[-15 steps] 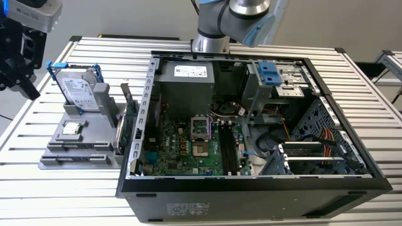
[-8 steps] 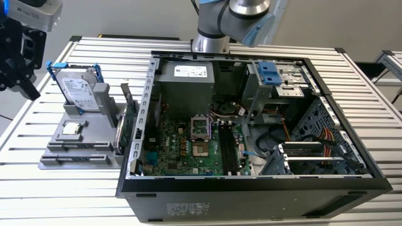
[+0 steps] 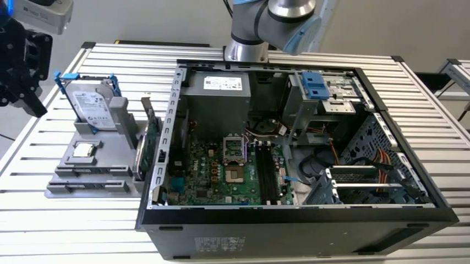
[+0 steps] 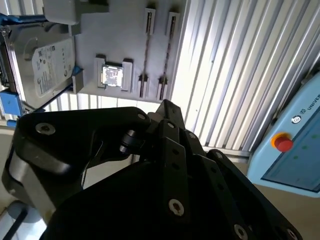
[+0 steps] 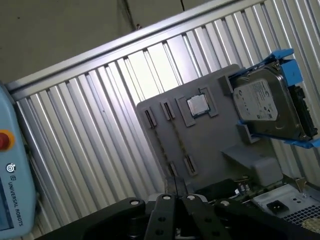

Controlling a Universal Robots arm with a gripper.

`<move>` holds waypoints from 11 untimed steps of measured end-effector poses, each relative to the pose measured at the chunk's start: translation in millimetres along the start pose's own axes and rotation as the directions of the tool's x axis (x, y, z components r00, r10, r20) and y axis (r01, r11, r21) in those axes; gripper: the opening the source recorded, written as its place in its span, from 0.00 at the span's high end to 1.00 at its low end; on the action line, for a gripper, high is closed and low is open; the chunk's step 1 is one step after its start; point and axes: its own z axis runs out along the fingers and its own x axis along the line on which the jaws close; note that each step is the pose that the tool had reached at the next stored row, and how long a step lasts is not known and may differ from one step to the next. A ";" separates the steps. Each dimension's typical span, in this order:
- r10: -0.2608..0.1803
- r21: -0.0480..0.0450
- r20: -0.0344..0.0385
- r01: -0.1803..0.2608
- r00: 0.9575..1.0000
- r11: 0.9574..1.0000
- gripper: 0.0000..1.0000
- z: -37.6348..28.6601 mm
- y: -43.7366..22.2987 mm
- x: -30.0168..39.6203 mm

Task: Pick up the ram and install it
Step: 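Pick up the ram and move it above insertion slot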

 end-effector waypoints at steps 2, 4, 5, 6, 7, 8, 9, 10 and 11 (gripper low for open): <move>-0.037 -0.001 0.000 0.037 0.999 0.999 1.00 0.0 0.0 0.0; -0.071 -0.001 -0.001 0.071 0.997 0.997 1.00 0.0 0.0 0.0; -0.086 -0.001 -0.001 0.086 0.996 0.996 1.00 0.0 0.0 0.0; -0.098 -0.002 -0.001 0.098 0.995 0.995 1.00 0.0 -0.1 0.0; -0.107 -0.002 -0.002 0.107 0.994 0.994 1.00 0.0 -0.1 0.0; -0.116 -0.002 -0.002 0.116 0.993 0.993 1.00 0.0 -0.1 0.0; -0.123 -0.002 -0.002 0.123 0.992 0.992 1.00 0.0 -0.1 0.0; -0.129 -0.002 -0.002 0.129 0.992 0.992 1.00 0.0 -0.1 0.0; -0.134 -0.002 -0.002 0.134 0.991 0.991 1.00 0.0 -0.1 0.0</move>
